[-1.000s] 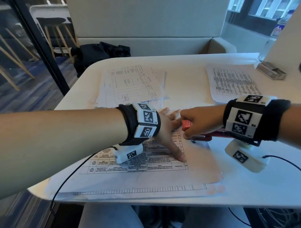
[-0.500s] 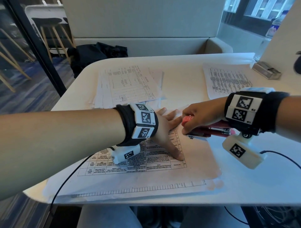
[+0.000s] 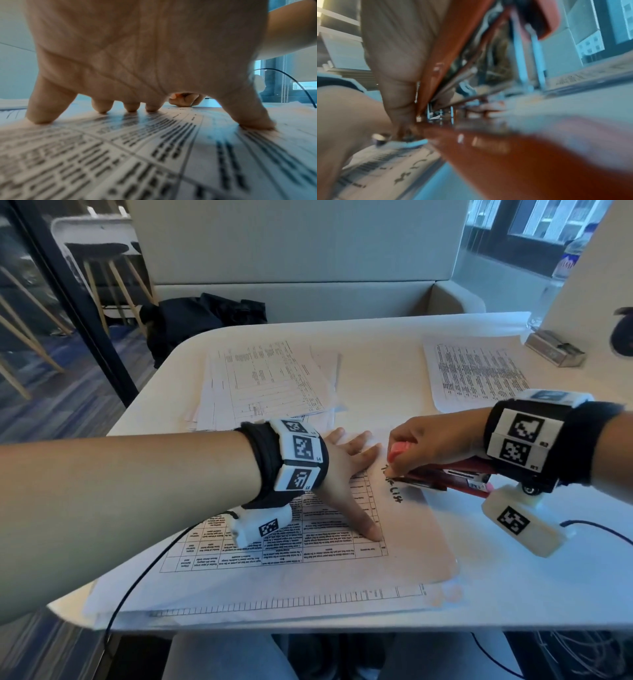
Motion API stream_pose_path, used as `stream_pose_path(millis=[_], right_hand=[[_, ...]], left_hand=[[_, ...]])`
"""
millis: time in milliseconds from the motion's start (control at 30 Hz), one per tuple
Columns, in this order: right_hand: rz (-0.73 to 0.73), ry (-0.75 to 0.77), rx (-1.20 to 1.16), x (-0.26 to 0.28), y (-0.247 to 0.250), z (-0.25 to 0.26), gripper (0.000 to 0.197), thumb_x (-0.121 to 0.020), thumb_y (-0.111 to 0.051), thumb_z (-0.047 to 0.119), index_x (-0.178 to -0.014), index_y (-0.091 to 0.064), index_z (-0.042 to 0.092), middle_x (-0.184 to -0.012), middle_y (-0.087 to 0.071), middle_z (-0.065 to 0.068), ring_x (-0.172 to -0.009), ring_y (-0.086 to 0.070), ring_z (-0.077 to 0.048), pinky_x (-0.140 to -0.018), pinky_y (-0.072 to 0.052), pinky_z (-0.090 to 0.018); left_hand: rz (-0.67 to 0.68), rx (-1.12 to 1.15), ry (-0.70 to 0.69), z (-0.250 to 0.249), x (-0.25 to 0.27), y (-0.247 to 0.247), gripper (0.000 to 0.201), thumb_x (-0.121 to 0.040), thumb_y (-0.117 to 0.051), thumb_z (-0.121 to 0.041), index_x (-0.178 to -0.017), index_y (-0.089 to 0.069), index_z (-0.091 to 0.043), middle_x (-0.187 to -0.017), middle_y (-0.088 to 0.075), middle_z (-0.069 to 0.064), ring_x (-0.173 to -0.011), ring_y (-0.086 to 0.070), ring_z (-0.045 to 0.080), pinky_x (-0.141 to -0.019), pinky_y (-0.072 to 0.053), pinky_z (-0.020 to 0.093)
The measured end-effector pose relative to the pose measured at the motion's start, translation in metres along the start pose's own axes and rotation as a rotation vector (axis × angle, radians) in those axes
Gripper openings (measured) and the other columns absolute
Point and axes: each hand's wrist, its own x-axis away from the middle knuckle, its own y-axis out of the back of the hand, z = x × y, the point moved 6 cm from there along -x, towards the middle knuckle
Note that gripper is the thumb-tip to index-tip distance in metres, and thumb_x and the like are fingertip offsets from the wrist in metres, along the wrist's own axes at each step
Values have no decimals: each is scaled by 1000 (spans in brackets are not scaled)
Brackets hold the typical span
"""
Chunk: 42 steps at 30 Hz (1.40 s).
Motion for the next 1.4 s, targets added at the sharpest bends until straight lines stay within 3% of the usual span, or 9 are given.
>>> stream_pose_path(millis=[367, 567, 633, 767, 900, 1000, 1167, 1267, 1400], right_hand=[[-226, 115, 344, 3, 0, 17, 39, -77, -68, 57, -93, -51, 25, -83, -52, 14, -70, -48, 1, -60, -38, -24], [-292, 169, 391, 8, 1, 15, 34, -73, -74, 54, -88, -54, 30, -83, -57, 12, -77, -54, -9, -73, -50, -29], [-296, 164, 426, 10, 2, 12, 35, -73, -74, 53, -95, -61, 29, -90, -58, 12, -85, -56, -11, -82, -52, -34], [-245, 169, 441, 17, 3, 10, 70, -60, -78, 63, -118, -58, 30, -109, -58, 10, -99, -53, -11, -90, -48, -33], [-175, 172, 564, 17, -9, 12, 77, -58, -78, 64, -121, -58, 24, -106, -59, 7, -93, -54, -12, -80, -46, -26], [-175, 180, 578, 17, -9, 14, 71, -59, -78, 65, -115, -61, 25, -102, -61, 9, -90, -54, -12, -75, -44, -25], [-167, 213, 622, 17, -10, 21, 66, -63, -77, 61, -119, -60, 33, -84, -52, 23, -83, -51, -6, -72, -36, -22], [-166, 222, 625, 19, -10, 25, 65, -62, -78, 60, -120, -61, 38, -89, -57, 23, -83, -53, -6, -73, -37, -22], [-167, 212, 623, 19, -10, 26, 63, -61, -79, 60, -117, -62, 38, -89, -60, 22, -83, -56, -7, -74, -41, -23]], left_hand=[[7, -9, -23, -3, 6, 10, 136, -55, -74, -73, -149, 18, -39, -158, 23, -8, -146, 21, 25, -117, -2, 51], [-4, -41, -1, -7, 5, 11, 138, -56, -76, -70, -150, 18, -32, -159, 21, -7, -148, 10, 24, -118, -8, 46], [-28, -67, -3, -11, 6, 12, 136, -58, -76, -67, -151, 16, -29, -159, 19, -6, -149, 4, 23, -118, -11, 43], [-82, -124, -21, -17, 13, 15, 129, -61, -75, -66, -154, 5, -24, -161, 9, -4, -148, -13, 22, -115, -22, 39], [-177, -116, -84, -23, 18, 23, 91, -62, -76, -64, -138, -45, -24, -146, -41, 0, -127, -46, 21, -100, -43, 35], [-331, -55, -125, -30, 19, 36, 54, -74, -75, -51, -121, -63, -26, -125, -59, -5, -113, -54, 16, -90, -46, 31], [-379, -17, -116, -38, 10, 44, 24, -82, -72, -35, -102, -72, -21, -101, -68, -9, -94, -59, 10, -67, -39, 19], [-404, -26, -75, -37, 9, 47, 17, -83, -72, -31, -85, -57, -24, -74, -52, -9, -79, -53, 12, -56, -37, 19], [-380, 44, -85, -40, 6, 44, 12, -84, -71, -26, -96, -73, -26, -86, -65, -9, -92, -62, 12, -65, -39, 19]])
